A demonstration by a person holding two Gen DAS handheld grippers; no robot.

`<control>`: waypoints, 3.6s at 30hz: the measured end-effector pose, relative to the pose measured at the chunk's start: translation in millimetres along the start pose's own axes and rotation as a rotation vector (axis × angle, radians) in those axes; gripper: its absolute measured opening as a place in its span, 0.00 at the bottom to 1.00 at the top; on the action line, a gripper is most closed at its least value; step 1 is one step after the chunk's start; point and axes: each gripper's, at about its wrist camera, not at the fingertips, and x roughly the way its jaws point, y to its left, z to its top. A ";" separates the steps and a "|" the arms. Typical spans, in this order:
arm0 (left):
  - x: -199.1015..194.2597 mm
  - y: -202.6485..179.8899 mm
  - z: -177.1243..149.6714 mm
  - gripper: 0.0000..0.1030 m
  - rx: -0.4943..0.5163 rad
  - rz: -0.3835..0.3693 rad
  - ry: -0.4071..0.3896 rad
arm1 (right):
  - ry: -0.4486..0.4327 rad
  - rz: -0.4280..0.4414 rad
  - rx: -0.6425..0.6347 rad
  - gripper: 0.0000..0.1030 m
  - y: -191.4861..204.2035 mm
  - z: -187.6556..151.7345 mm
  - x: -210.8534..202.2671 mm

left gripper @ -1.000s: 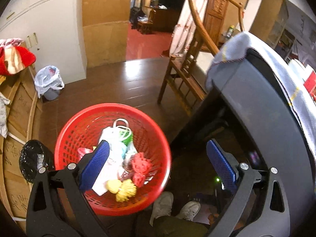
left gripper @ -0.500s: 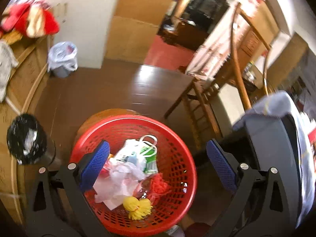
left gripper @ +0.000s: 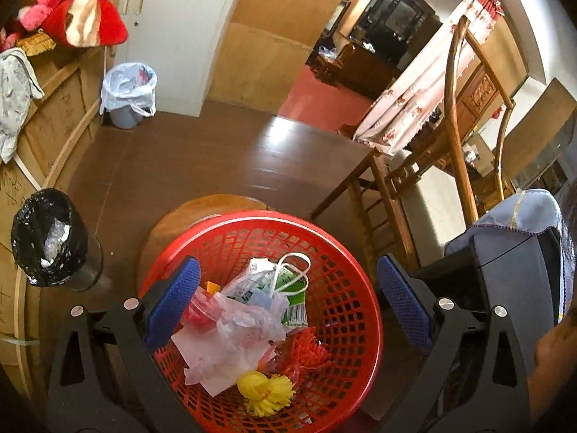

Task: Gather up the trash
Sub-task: 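Grasp the red foil snack bag with the right tool and lift it, then move the open left tool over the table toward the white-red box while the right tool holds the snack bag, then grasp the white-red Betaloc box with the left tool while the right tool holds the snack bag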

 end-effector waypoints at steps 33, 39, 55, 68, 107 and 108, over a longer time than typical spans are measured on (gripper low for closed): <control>-143.4 -39.4 1.5 0.91 0.201 0.015 -0.214 | -0.653 -0.399 -1.004 0.07 133.6 -403.1 -411.8; -194.2 -43.2 -8.6 0.91 0.257 0.001 -0.278 | -0.840 -0.256 -1.045 0.07 132.8 -499.3 -488.3; -246.0 -152.7 -74.2 0.91 0.521 -0.360 -0.071 | -1.328 -0.022 -0.667 0.07 -39.8 -663.3 -685.5; -237.7 -416.0 -237.2 0.91 0.998 -0.612 0.183 | -1.518 -0.121 -0.070 0.07 -233.8 -662.4 -768.7; -133.7 -604.0 -392.3 0.49 1.332 -0.466 0.288 | -1.528 -0.069 0.098 0.07 -292.7 -629.8 -773.2; -137.5 -600.8 -390.7 0.46 1.325 -0.494 0.304 | -1.526 -0.071 0.097 0.07 -291.2 -630.0 -773.0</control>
